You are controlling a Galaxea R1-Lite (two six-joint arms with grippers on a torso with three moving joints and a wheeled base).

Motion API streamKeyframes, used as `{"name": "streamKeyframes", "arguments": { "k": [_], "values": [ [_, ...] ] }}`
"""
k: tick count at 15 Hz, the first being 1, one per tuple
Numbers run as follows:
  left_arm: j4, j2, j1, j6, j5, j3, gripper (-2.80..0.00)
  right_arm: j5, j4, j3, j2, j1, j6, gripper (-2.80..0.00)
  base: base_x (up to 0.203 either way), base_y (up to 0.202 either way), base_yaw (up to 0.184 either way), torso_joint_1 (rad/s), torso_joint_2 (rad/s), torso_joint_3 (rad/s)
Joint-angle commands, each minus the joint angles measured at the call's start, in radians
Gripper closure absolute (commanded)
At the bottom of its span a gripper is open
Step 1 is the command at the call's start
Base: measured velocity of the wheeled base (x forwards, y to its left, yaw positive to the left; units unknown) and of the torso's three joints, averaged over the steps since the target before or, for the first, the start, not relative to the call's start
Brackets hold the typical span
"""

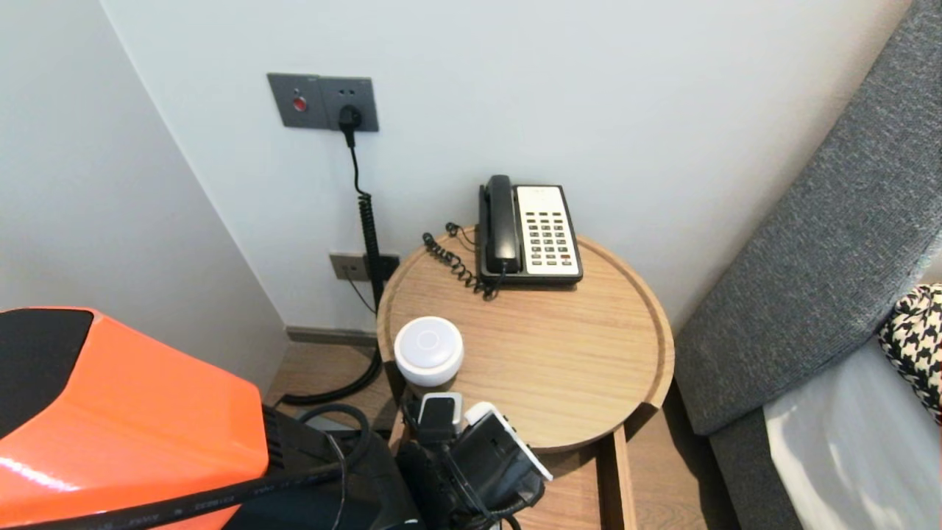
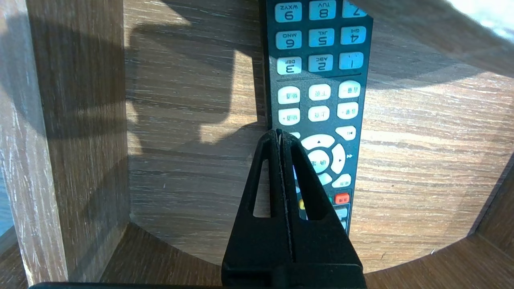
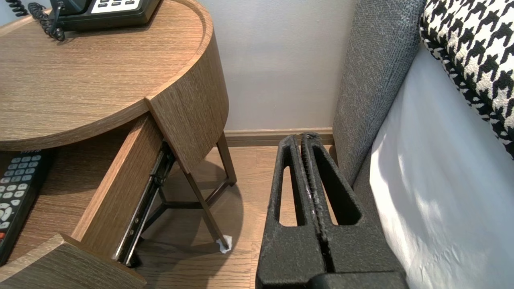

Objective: Take the remote control out of the drawer one by one and place them on the table

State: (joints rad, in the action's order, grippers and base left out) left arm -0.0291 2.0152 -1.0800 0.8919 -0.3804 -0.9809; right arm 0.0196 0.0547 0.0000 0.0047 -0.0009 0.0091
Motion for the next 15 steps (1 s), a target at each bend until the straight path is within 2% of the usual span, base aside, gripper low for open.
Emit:
{"name": "streamKeyframes", "arguments": {
  "k": [1,12,15],
  "values": [
    [-0.002,-0.013,0.000,0.005,-0.004,-0.003,0.00,0.000,0.001,0.026,0.001,0.000,0.000,0.00,0.000,0.000,0.000,0.000,0.00,0.000],
    [-0.009,-0.181,-0.004,-0.021,-0.005,0.058,0.00,0.000,0.001,0.026,0.001,0.000,0.000,0.00,0.000,0.000,0.000,0.000,0.00,0.000],
    [-0.003,-0.148,-0.005,-0.019,-0.005,0.043,0.00,0.000,0.001,0.025,0.001,0.001,0.000,0.00,0.000,0.000,0.000,0.000,0.00,0.000]
  ]
}}
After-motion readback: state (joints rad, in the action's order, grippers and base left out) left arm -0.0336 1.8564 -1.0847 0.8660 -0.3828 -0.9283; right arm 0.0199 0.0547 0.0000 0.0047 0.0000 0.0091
